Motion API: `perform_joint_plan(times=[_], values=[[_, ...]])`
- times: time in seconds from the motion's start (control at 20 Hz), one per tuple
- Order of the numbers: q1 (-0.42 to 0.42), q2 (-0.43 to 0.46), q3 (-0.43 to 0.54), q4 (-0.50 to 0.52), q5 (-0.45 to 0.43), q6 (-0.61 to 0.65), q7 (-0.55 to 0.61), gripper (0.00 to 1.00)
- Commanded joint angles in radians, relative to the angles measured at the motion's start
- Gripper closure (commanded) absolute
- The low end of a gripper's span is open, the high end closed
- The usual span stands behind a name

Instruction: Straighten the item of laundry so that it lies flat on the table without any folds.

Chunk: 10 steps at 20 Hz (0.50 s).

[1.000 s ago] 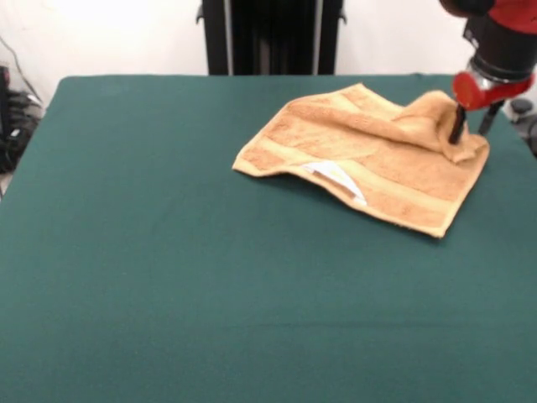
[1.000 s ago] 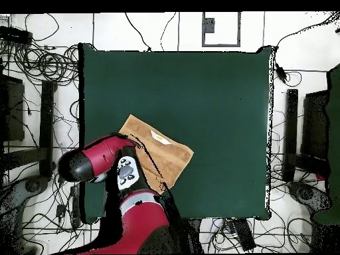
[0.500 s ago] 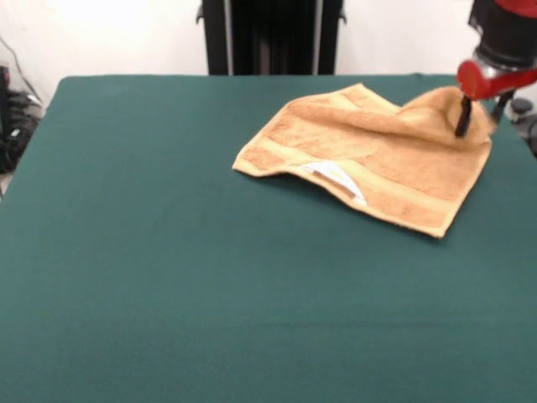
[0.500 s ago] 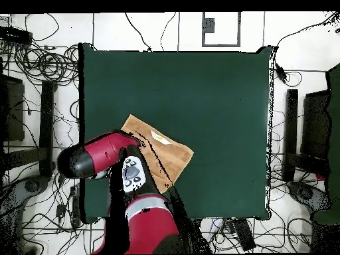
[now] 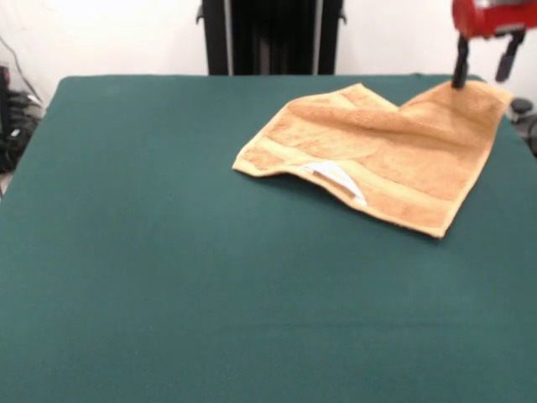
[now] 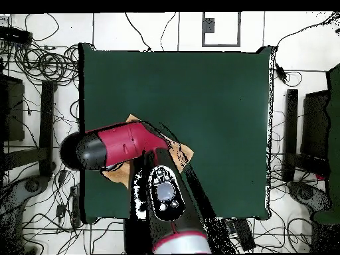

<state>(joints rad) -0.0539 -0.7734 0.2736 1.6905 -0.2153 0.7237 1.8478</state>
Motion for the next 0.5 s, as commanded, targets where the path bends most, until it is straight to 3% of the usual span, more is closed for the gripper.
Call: perform_joint_plan(times=[0.05,0.5], values=[[-0.005,-0.102,0.093,0.048,0.042,0.193,-0.067,0.0],[-0.003,-0.022,0.046,-0.004,-0.051,0.116,-0.033,0.0]])
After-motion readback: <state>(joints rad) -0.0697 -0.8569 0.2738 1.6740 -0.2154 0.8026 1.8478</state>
